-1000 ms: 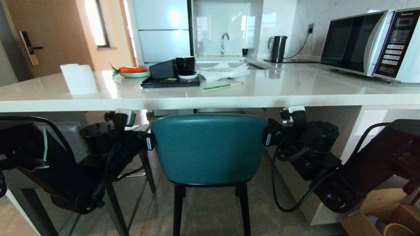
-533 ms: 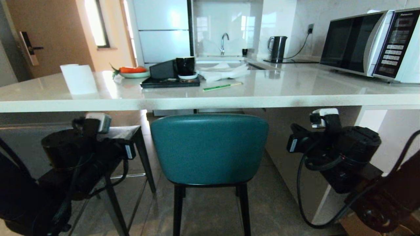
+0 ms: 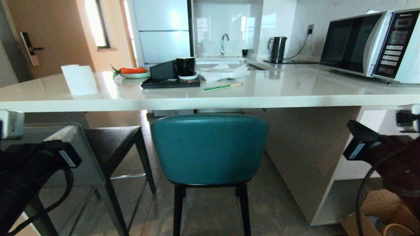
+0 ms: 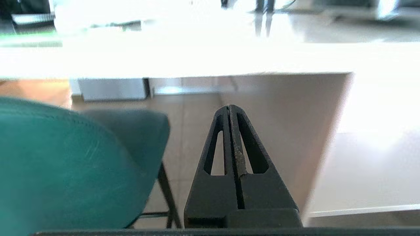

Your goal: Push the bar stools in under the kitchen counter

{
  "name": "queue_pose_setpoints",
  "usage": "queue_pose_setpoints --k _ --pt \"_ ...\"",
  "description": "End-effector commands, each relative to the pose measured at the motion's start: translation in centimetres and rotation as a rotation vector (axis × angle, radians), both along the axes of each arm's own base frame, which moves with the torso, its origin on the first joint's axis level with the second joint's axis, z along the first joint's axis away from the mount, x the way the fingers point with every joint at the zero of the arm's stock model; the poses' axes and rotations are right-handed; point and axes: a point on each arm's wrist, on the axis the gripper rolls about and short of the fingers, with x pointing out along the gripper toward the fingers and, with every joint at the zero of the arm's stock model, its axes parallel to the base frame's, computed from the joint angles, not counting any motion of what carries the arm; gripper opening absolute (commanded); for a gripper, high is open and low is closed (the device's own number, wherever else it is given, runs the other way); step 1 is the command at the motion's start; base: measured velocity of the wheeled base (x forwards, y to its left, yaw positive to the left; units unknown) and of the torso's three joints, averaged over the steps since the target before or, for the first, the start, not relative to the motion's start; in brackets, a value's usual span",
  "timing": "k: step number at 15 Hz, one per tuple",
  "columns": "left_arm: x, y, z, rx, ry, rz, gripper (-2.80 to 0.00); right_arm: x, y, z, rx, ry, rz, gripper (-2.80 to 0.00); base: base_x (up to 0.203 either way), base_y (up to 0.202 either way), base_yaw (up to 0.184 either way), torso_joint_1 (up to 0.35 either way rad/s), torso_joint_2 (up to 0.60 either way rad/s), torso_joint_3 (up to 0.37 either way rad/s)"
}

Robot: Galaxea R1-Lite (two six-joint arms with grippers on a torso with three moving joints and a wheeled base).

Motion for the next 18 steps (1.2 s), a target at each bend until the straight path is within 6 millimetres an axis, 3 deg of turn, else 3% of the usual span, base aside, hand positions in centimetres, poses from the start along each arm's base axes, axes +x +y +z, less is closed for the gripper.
queue_pose_setpoints --k 1,6,11,14,16,18 --pt "-4.8 0.7 2.7 -0.017 -0.118 0.011 -2.8 -4.2 -1.6 2.9 0.029 -0.121 -0.019 -2.8 0.0 0.0 0.0 0.0 0.0 0.0" --pt "-13.0 1.8 4.1 -0.025 -0.078 0.019 -2.8 -11.8 -4.1 4.6 0.015 -0.131 -0.055 -2.8 0.0 0.0 0.0 0.0 0.0 0.0" --pt "-18.8 2.5 2.6 -0.023 -0.087 0.069 -2.8 -16.4 -5.5 3.9 0.009 -0.158 -0.152 -2.8 0.0 0.0 0.0 0.0 0.0 0.0" --pt "-21.0 2.4 2.1 -0.019 -0.104 0.119 -2.8 -19.0 -5.9 2.9 -0.02 -0.171 -0.173 -2.8 0.0 0.0 0.0 0.0 0.0 0.0" --pt "-21.9 2.4 0.9 -0.012 -0.079 0.122 -2.8 -20.6 -6.2 0.9 -0.041 -0.115 -0.167 -2.8 0.0 0.0 0.0 0.0 0.0 0.0" --pt "-22.4 2.4 -0.7 -0.008 -0.039 0.123 -2.8 -20.5 -6.1 -0.7 -0.055 -0.049 -0.149 -2.8 0.0 0.0 0.0 0.0 0.0 0.0"
